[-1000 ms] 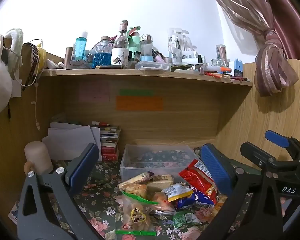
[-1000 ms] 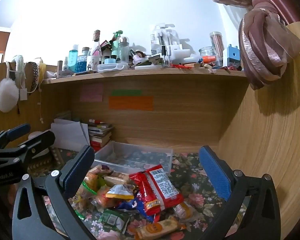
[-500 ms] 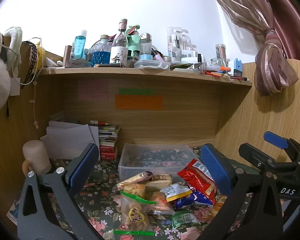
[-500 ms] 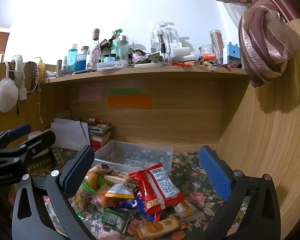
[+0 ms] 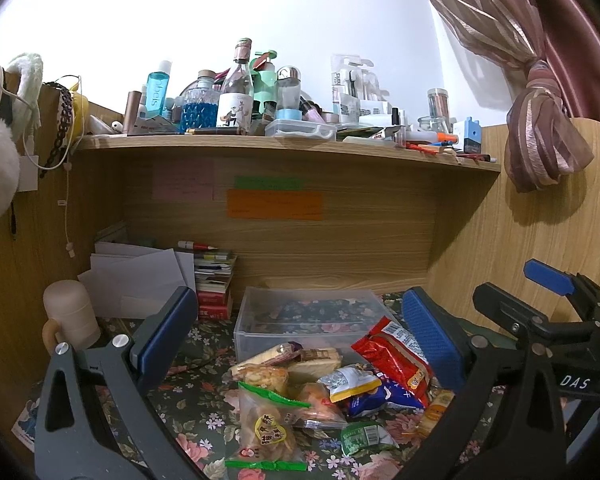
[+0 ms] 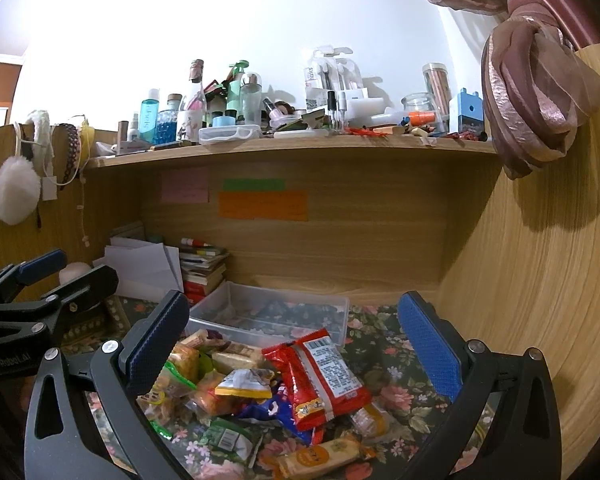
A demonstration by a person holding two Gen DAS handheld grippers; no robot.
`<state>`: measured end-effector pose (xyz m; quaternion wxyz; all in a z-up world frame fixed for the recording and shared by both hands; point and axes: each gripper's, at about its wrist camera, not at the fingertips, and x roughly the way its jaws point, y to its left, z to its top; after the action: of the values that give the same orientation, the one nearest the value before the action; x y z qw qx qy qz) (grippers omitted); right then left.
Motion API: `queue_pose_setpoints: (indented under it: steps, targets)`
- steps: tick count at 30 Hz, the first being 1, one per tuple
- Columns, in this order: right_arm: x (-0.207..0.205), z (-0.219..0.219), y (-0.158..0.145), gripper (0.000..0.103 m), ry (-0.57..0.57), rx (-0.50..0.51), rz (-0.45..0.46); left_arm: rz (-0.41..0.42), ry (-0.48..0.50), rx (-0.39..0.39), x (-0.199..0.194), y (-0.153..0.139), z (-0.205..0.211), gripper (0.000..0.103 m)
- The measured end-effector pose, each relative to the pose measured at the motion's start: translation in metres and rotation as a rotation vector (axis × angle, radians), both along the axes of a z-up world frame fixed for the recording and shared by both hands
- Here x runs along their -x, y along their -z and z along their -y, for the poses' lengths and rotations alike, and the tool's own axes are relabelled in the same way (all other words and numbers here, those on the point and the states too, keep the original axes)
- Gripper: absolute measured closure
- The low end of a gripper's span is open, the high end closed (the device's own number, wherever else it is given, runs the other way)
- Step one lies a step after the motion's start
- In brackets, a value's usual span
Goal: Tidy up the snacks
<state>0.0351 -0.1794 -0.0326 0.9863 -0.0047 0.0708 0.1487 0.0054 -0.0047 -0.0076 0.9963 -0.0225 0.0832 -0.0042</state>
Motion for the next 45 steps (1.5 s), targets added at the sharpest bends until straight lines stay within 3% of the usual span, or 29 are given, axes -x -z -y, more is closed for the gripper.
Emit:
queue_pose_setpoints:
  steps: [45]
  targets:
    - [-0.0038,-0.0034,0.0007,0.0,-0.026,-0.012,-0.019,-0.012,0.026,0.009,-0.0011,0.0023,0.0047,0.0]
